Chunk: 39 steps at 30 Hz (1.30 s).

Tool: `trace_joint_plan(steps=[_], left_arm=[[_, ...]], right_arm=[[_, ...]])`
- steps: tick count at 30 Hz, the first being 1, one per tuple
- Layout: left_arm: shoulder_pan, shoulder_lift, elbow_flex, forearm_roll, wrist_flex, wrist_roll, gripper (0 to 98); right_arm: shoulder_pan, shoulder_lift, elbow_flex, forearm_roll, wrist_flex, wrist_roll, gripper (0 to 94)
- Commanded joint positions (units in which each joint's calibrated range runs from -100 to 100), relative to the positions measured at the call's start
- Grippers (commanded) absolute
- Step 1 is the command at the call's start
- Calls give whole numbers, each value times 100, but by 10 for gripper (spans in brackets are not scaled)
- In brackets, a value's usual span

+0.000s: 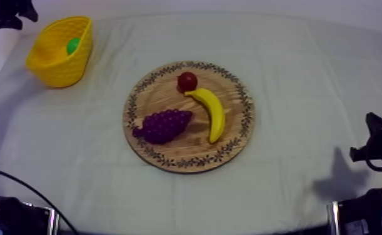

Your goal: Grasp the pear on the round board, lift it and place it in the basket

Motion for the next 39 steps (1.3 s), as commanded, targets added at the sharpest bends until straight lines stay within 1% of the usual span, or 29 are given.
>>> trace_joint_plan(steps=[1, 6, 9, 12, 17, 19, 23, 25, 28, 30, 33, 37, 39], left_arm=[[-8, -405, 456, -13, -162, -42, 344], [-21, -1156, 1292, -111, -523, -150, 164], [-41, -1604, 1818, -119, -758, -227, 70], [-79, -2046, 2320, -102, -1042, -266, 24], [-124, -2894, 3240, -137, -1786, -78, 4], [-123, -3281, 3633, -153, -2066, -83, 2], [-76, -4067, 4341, -167, -2436, -271, 0], [-50, -4470, 4685, -157, -2656, -314, 0], [-2, -5136, 5304, -161, -3113, -279, 0], [19, -5591, 5745, -185, -3371, -164, 0], [42, -6265, 6362, -242, -3592, 30, 0], [88, -7086, 7025, -205, -3744, -26, 0], [107, -7451, 7319, -189, -3773, -4, 0]], right_arm=[[3, 0, -2, 0, 4, 5, 4], [3, 0, -2, 0, 4, 5, 4], [3, 0, -2, 0, 4, 5, 4], [3, 0, -2, 0, 4, 5, 4], [3, 0, -2, 0, 4, 5, 4], [3, 0, -2, 0, 4, 5, 4], [3, 0, -2, 0, 4, 5, 4], [3, 0, -2, 0, 4, 5, 4], [3, 0, -2, 0, 4, 5, 4], [3, 0, -2, 0, 4, 5, 4], [3, 0, -2, 0, 4, 3, 4], [3, 0, -2, 0, 4, 4, 4], [3, 0, -2, 0, 4, 4, 4]])
